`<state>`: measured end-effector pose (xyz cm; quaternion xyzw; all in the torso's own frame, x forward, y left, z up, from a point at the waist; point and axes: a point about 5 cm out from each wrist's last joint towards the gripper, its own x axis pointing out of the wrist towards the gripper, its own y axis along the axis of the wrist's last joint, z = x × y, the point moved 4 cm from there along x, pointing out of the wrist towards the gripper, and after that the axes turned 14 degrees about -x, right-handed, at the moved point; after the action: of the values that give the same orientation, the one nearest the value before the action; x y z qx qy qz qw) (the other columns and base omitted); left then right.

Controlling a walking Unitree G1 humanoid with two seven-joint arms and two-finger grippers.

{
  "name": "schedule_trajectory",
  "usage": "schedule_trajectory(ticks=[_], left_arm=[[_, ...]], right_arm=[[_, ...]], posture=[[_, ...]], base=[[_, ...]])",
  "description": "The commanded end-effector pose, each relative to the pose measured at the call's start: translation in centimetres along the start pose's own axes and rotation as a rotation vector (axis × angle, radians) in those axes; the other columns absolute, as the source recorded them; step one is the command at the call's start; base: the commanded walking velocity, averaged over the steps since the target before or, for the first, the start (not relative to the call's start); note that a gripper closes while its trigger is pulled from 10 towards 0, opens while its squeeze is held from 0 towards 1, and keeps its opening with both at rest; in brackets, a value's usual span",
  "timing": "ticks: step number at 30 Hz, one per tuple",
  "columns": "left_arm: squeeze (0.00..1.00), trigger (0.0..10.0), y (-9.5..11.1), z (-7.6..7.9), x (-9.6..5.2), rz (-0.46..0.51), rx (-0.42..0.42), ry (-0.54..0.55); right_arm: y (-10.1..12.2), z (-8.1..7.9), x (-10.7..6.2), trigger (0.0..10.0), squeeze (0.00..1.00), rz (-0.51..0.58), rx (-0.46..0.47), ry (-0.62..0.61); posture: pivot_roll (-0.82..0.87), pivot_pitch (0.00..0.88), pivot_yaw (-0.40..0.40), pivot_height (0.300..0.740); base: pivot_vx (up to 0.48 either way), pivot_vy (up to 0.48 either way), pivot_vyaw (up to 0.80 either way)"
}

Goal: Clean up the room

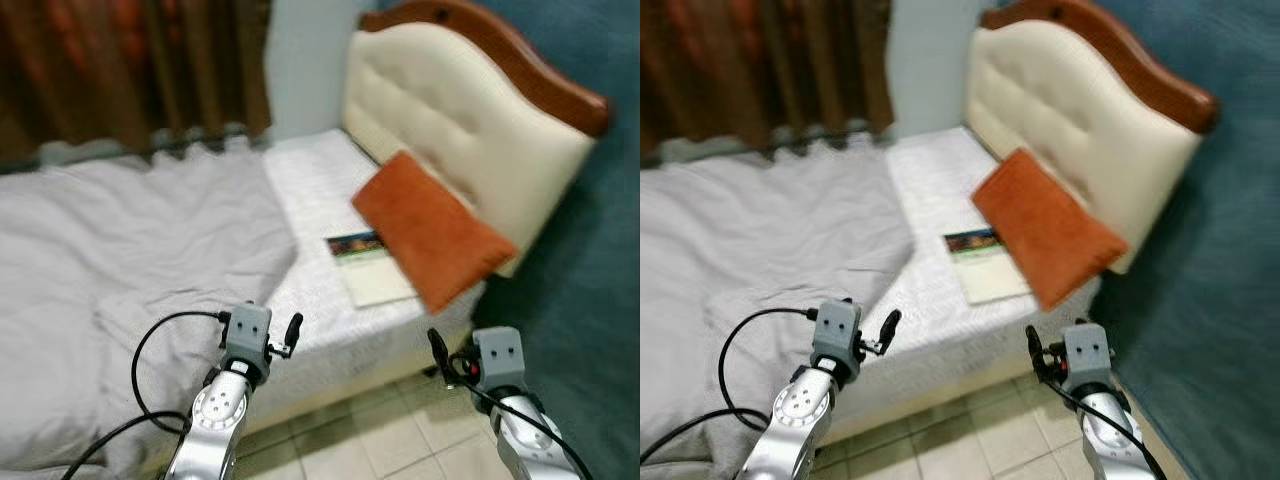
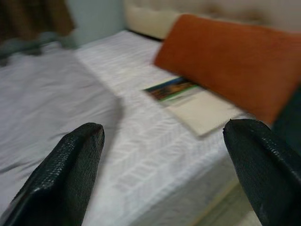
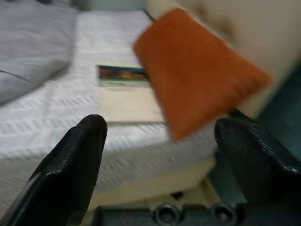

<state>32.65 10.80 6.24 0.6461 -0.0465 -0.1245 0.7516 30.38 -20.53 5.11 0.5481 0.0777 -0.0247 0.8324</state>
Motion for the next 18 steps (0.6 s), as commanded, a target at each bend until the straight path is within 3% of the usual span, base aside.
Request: schedule_trajectory(ticks=[1,7,18], left_arm=[[0.00,10.0,-0.8,0.0,-0.3,-0.032,-0.019,-0.001],[0.00,10.0,-1.8,-0.4,-0.1,-0.059,-0.099,0.050],[0.00,10.0,-1.4,-0.4,0.3,-0.051,-0.099,0.061]], right_arm=[[-0.6,0.0,-0.3,10.0,0.00,-0.027,-0.009,0.006],[-0.2,0.4,0.1,10.0,0.00,-0.015,-0.014,-0.001],[0.4,0.3,0.8,10.0,0.00,-0.002,-0.021,0.013]], posture=[[-0.06,0.046,-0.011,0.740],[-0.08,0.067,-0.010,0.740],[-0.08,0.077,-0.006,0.740]], base=[[0.412,0.000,-0.77],[0.398,-0.227,-0.12],[0.461,0.000,0.00]])
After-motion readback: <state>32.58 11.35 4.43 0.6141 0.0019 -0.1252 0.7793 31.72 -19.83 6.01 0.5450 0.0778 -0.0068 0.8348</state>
